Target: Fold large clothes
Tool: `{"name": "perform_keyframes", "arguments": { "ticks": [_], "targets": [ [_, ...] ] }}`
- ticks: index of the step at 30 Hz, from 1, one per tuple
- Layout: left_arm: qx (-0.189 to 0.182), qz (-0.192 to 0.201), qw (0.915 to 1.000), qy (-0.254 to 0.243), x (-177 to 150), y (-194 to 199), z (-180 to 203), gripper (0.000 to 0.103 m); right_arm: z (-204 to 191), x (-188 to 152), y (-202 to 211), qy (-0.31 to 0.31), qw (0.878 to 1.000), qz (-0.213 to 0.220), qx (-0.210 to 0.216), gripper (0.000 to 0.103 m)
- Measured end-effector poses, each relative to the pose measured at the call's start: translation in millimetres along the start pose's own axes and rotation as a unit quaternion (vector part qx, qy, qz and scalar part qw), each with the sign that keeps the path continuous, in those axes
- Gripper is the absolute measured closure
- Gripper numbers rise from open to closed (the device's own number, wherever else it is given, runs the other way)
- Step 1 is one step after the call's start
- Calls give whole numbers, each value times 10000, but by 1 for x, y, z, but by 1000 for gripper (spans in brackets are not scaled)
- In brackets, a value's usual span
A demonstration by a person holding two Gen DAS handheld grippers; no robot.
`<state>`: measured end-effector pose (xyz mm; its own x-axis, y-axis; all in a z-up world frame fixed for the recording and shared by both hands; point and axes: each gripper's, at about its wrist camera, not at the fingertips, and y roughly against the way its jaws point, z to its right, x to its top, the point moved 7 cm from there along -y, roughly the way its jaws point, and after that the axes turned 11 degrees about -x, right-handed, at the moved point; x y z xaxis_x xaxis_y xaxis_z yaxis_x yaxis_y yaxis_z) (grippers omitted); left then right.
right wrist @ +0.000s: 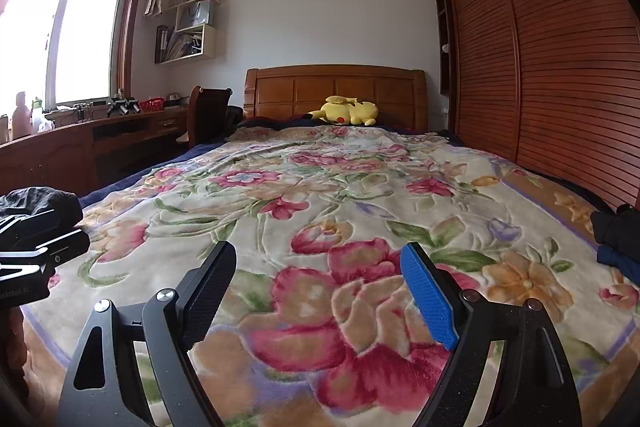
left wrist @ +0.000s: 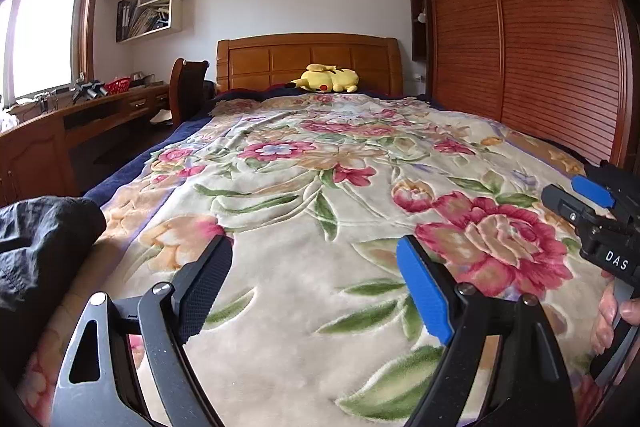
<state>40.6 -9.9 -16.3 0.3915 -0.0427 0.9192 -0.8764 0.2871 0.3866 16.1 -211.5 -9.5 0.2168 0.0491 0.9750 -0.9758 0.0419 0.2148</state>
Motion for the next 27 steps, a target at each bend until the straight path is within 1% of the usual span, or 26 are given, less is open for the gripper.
{"name": "perform_keyframes", "arguments": {
  "ticks": [5, 27],
  "targets": [
    [58, 3, 10000, -45, -1, 0, -1, 18, 3, 1, -3, -18, 10000, -15, 31, 17],
    [54, 29, 10000, -20, 0, 3, -1, 18, 3, -1, -4, 13, 10000, -8, 53, 17]
  ]
}}
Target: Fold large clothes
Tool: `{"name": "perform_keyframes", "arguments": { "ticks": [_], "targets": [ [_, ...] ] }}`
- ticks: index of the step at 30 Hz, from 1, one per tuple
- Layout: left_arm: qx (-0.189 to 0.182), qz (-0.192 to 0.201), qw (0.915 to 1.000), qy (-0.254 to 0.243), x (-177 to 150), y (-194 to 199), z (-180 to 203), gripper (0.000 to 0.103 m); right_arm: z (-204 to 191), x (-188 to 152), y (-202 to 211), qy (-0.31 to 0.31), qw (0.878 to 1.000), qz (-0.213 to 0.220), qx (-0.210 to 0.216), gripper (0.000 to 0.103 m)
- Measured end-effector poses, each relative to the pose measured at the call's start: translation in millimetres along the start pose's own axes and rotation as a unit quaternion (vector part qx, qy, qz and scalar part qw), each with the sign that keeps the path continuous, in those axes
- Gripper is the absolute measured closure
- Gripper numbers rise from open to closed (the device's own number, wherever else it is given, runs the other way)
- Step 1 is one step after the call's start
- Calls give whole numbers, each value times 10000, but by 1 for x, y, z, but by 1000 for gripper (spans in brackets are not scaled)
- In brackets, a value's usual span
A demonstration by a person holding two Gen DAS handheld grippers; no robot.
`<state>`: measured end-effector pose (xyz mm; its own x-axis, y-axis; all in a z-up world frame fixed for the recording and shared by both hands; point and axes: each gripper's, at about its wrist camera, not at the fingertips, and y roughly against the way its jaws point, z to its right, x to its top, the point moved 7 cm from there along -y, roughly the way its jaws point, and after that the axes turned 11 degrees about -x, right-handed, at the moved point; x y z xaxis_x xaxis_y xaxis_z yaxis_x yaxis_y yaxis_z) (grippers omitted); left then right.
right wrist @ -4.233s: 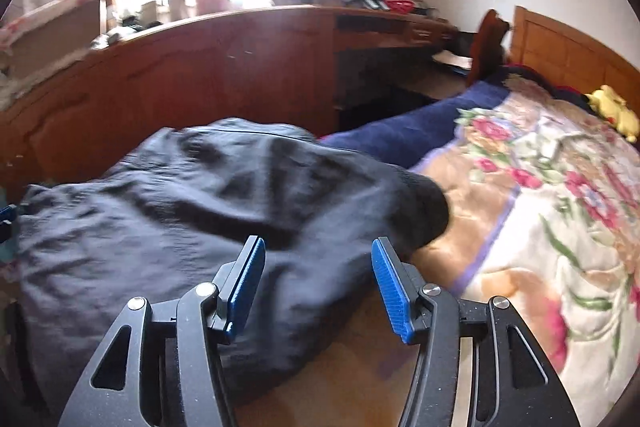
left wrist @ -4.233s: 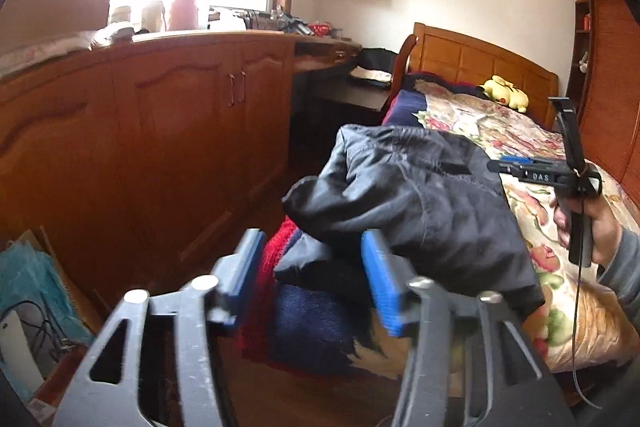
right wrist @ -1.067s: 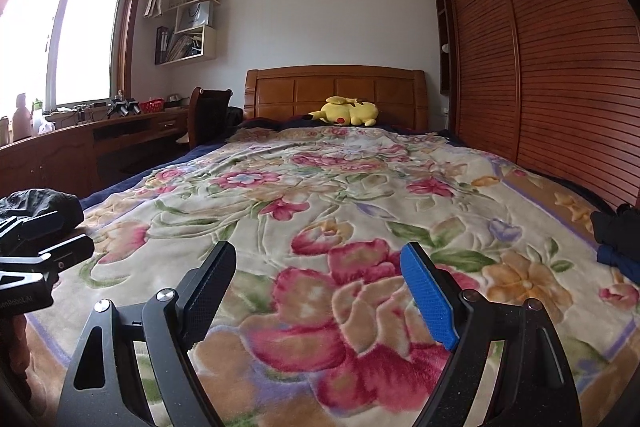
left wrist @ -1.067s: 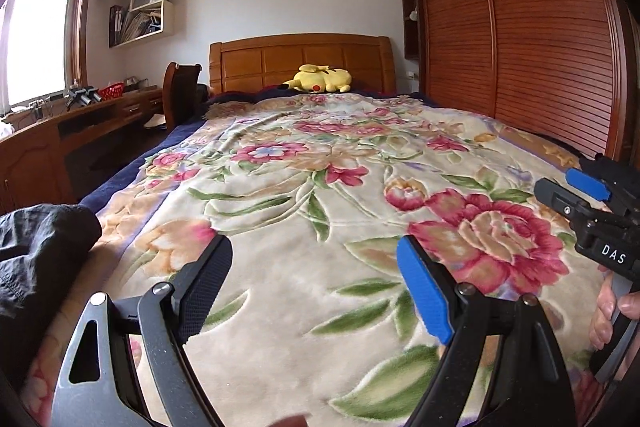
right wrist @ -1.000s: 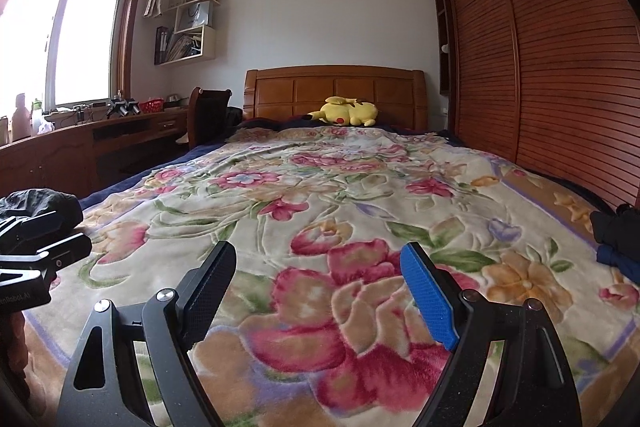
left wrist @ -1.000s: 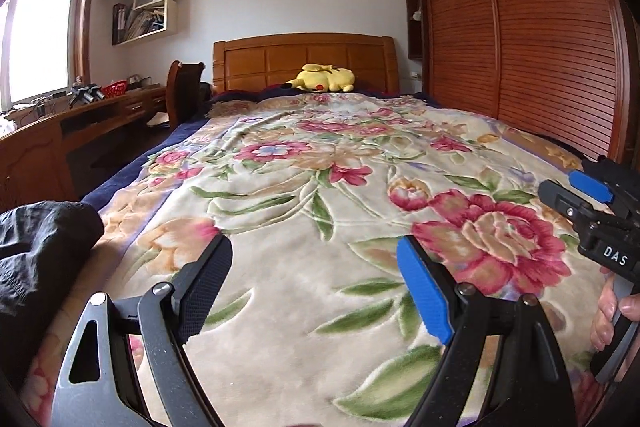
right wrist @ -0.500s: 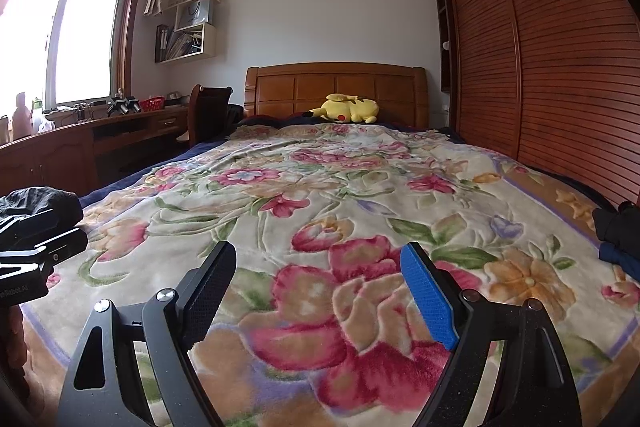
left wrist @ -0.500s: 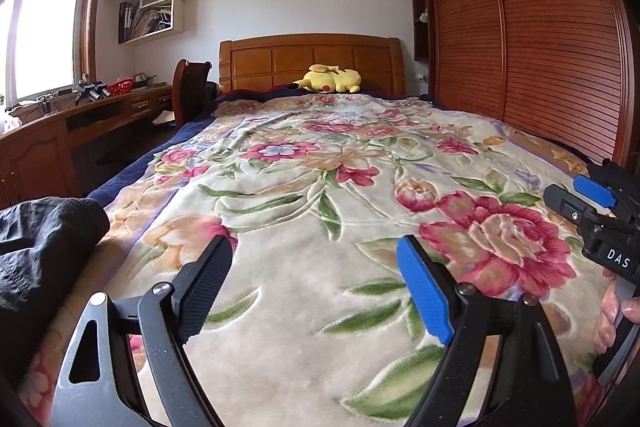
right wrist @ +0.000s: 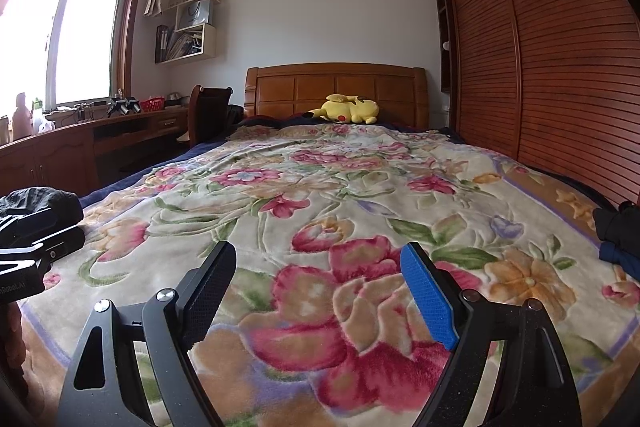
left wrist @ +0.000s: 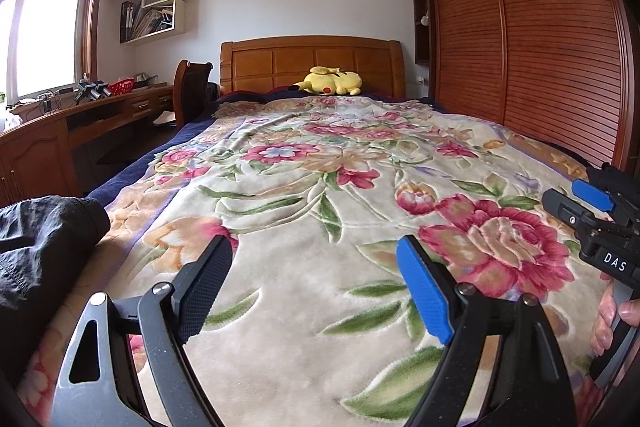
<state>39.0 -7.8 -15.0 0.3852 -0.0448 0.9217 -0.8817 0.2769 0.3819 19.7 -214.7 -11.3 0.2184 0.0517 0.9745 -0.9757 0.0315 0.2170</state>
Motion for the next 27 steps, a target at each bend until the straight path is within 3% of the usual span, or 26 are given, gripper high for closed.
{"name": "perform_keyframes", "arguments": {
  "ticks": [27],
  "targets": [
    [-4, 15, 10000, -9, 1, 2, 0, 18, 0, 0, 0, -7, 10000, 13, -2, 17]
  ]
}}
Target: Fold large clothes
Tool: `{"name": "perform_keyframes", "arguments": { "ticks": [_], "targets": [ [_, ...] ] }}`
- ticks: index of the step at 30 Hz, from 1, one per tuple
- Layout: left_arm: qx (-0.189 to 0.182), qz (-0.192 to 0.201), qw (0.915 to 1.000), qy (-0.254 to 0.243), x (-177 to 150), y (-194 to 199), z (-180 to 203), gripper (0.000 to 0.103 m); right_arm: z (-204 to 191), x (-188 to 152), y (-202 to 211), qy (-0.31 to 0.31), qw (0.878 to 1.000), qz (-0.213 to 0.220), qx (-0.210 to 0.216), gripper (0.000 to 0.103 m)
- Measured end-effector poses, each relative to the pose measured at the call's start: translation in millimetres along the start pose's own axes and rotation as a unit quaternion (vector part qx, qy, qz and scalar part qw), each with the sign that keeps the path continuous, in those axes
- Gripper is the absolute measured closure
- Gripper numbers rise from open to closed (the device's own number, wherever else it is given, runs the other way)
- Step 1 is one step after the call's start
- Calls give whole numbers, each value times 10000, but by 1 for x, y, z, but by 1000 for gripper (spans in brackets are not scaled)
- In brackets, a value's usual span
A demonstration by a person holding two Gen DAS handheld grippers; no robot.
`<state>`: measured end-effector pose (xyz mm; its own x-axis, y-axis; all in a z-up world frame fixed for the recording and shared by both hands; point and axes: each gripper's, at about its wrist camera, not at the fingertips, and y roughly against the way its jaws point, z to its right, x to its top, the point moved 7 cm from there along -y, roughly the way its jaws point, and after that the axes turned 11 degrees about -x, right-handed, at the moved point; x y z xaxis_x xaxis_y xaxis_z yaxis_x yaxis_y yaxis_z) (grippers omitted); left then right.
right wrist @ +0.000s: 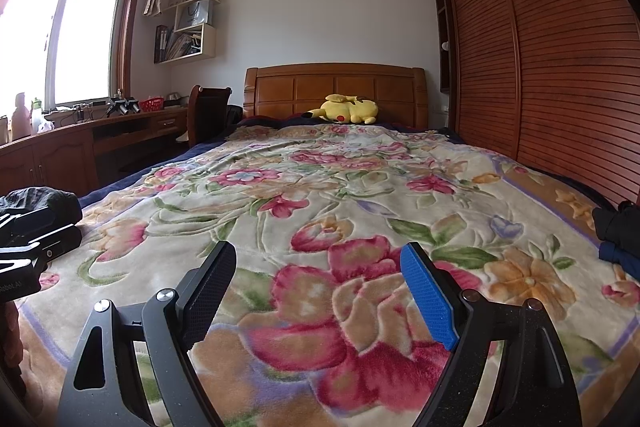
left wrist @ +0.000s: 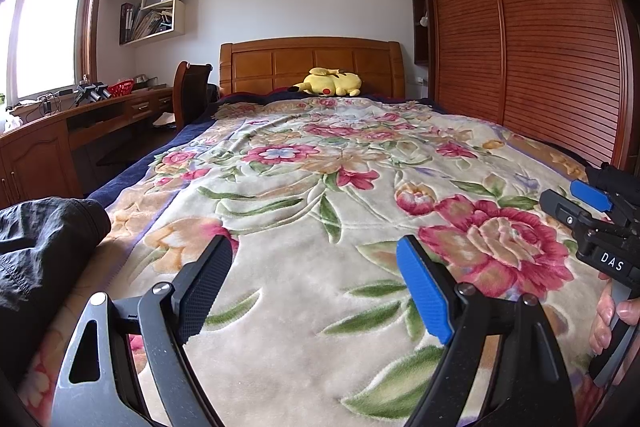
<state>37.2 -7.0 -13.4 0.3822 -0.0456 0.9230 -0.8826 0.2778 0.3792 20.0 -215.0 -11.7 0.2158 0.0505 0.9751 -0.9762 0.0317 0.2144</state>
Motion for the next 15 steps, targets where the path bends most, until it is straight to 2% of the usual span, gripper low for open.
{"name": "perform_keyframes", "arguments": {
  "ticks": [15],
  "targets": [
    [-6, 18, 10000, 5, 1, 0, 0, 18, -1, -1, 1, -16, 10000, 7, -24, 17]
  ]
}}
